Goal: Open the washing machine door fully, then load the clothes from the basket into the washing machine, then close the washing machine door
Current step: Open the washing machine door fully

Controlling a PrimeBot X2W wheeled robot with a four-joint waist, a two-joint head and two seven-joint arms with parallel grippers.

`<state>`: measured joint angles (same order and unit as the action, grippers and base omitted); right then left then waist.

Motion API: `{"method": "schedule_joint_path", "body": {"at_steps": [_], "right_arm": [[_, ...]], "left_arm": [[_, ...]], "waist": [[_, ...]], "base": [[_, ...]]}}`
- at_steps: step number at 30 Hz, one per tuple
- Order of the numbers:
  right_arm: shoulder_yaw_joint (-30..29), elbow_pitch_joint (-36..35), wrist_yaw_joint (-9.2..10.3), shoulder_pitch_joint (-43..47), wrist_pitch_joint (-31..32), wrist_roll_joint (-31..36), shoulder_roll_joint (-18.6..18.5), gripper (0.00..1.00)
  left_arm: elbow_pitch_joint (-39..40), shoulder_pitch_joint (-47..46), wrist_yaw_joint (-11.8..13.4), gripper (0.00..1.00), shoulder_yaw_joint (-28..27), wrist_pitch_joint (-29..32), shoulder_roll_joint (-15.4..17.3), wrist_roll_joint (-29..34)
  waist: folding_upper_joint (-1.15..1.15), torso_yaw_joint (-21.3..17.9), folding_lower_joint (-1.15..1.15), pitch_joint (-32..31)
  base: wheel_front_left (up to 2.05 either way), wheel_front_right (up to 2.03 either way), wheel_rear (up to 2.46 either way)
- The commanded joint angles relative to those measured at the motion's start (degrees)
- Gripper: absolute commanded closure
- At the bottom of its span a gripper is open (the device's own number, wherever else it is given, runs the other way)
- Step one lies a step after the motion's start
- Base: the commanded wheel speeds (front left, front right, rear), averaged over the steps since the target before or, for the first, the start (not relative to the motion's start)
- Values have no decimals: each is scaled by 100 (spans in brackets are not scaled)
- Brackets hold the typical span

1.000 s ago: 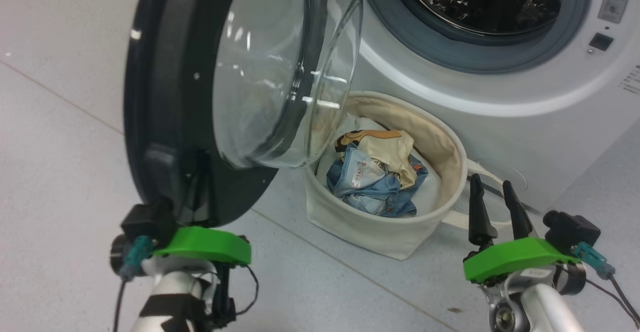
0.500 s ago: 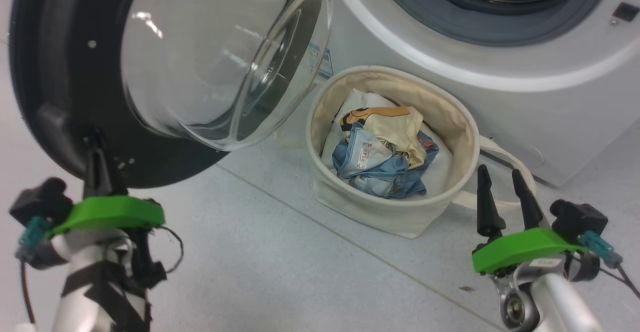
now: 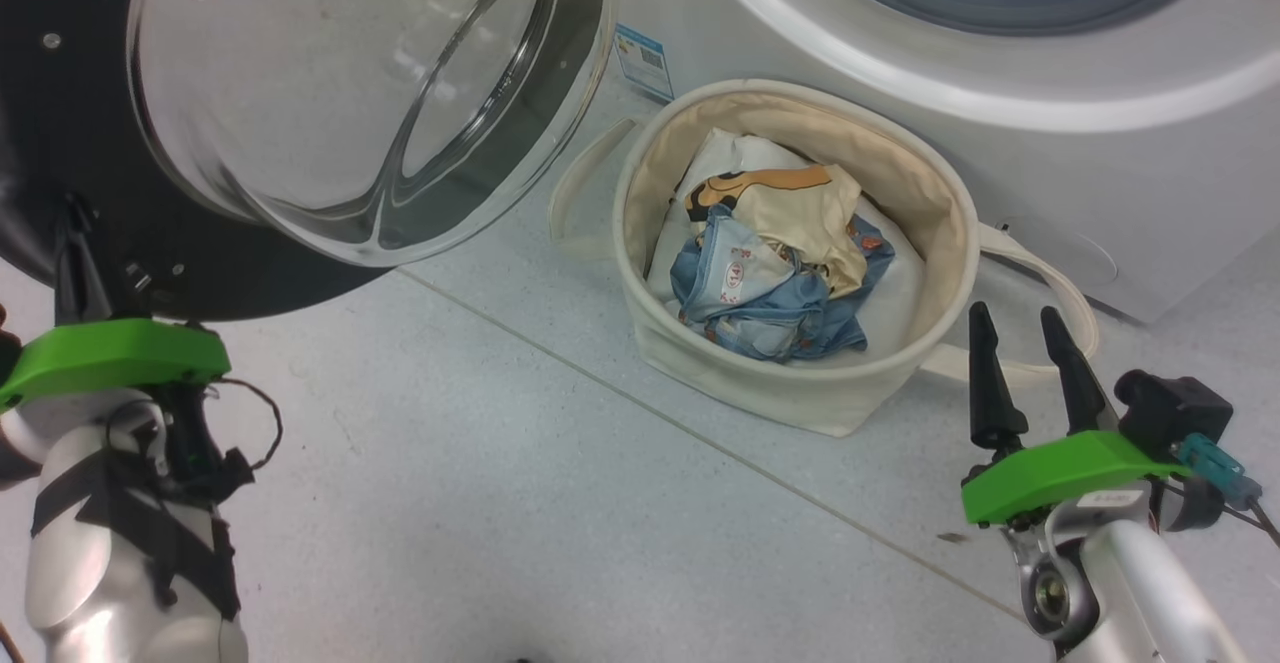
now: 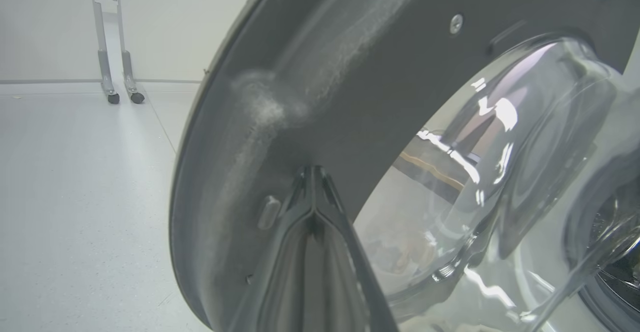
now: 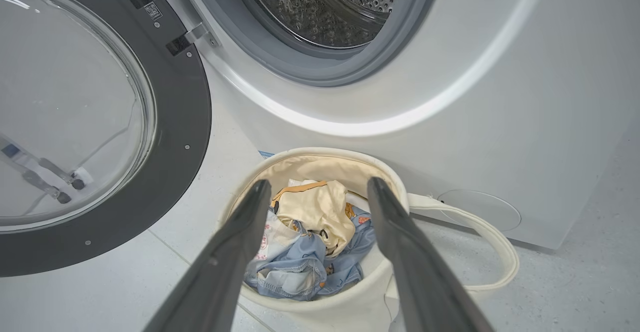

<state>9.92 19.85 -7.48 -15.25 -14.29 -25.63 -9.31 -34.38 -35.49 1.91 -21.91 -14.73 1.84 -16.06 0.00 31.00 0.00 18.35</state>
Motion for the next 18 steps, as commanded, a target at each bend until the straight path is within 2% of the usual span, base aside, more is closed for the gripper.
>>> {"method": "schedule_joint_path", "body": {"at_steps": [1,6,10,13,18], "right_arm": [[131,-175,-1,-111,-71,48,-8,0],[38,-205,-1,-70,-71,27,85,0],[-131,-305,-1,43,-71,-3,265,0],[-272,-406,-1,154,-71,-25,416,0],[-465,-621,-1,381,-71,-106,597,0]], "left_arm": [[166,-176,-60,100,-209,-27,247,126],[259,-55,-240,100,-73,-27,141,439],[342,214,-356,100,472,-27,109,434],[481,528,-299,100,1098,-27,106,-37],[823,1222,-9,100,2069,-27,105,-645]], "waist": [[0,4,0,15],[0,8,0,-166],[0,-25,0,-474],[0,-151,0,-752],[0,-568,0,-1218]], "base": [[0,0,0],[0,0,0],[0,0,0],[0,0,0],[0,0,0]]}}
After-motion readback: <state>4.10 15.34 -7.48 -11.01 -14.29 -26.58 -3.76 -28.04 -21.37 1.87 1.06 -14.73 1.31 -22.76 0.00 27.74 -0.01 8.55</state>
